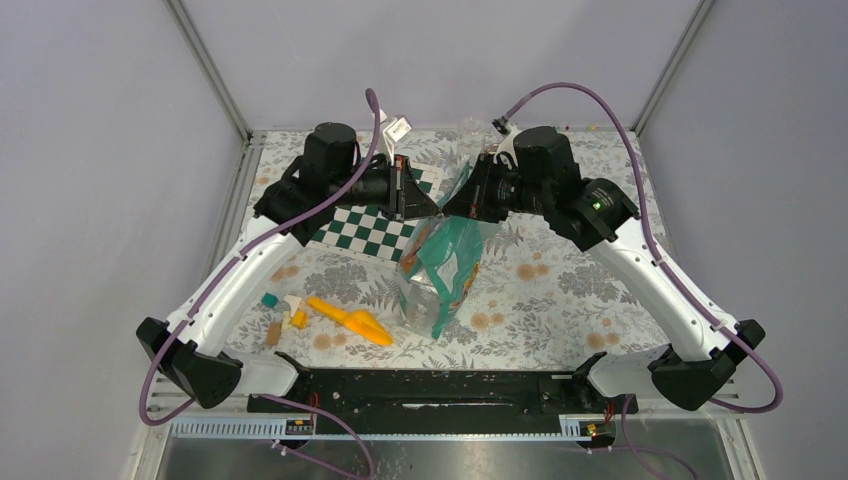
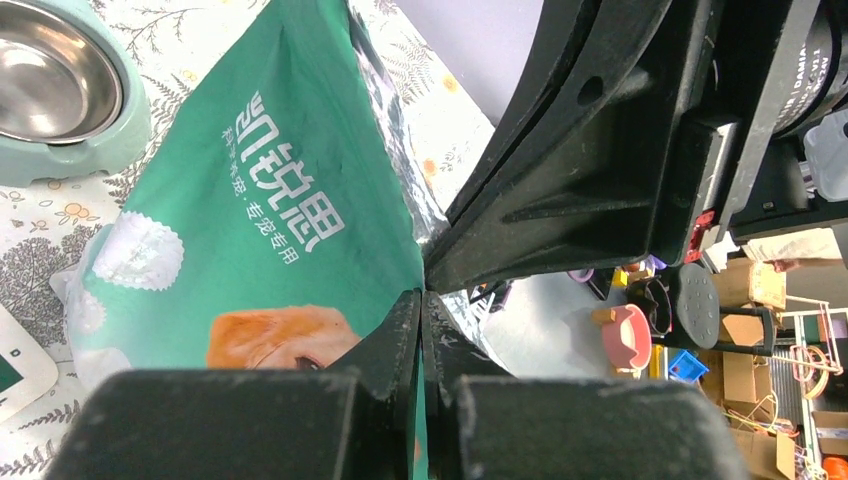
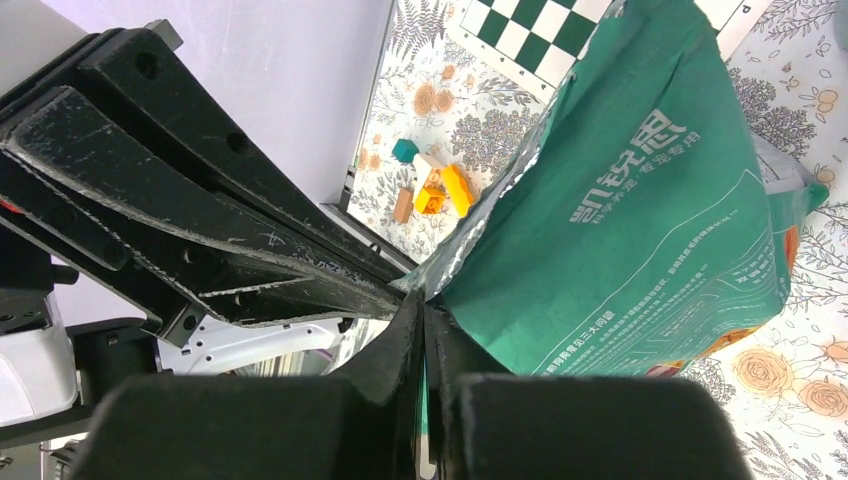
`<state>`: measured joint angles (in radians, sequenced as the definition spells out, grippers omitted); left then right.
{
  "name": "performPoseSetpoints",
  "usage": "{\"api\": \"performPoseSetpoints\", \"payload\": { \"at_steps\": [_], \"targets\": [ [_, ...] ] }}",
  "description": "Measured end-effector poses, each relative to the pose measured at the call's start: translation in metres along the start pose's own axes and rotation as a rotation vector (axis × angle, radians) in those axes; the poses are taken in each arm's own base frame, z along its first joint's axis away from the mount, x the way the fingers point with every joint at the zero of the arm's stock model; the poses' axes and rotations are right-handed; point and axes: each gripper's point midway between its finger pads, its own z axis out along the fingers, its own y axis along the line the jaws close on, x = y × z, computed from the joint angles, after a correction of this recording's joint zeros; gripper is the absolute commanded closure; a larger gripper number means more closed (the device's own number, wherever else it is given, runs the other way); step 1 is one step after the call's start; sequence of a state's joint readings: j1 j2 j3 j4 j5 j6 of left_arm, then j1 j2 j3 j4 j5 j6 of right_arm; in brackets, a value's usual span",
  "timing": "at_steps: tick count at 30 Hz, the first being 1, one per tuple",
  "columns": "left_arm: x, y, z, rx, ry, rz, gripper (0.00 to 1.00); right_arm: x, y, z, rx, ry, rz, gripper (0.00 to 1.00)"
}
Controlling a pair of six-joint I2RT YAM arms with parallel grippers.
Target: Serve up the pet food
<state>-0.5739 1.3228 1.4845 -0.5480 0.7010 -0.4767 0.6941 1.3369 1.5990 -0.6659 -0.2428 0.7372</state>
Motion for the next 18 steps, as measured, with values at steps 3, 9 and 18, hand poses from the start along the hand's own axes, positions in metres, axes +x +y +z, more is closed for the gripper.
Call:
{"api": "performPoseSetpoints", "payload": {
  "at_steps": [3, 9, 18],
  "targets": [
    [-0.001, 0.001, -0.002, -0.013, -0.012, 0.004, 1.00, 0.000, 0.001, 0.000, -0.003, 0.000, 0.002, 1.00],
    [-0.005, 0.003, -0.005, -0.057, -0.041, 0.020, 1.00, 0.000, 0.001, -0.003, -0.005, -0.005, -0.016, 1.00],
    [-0.014, 0.019, -0.015, -0.152, -0.083, 0.039, 1.00, 0.004, -0.009, -0.017, 0.062, 0.005, -0.083, 1.00]
  ]
}}
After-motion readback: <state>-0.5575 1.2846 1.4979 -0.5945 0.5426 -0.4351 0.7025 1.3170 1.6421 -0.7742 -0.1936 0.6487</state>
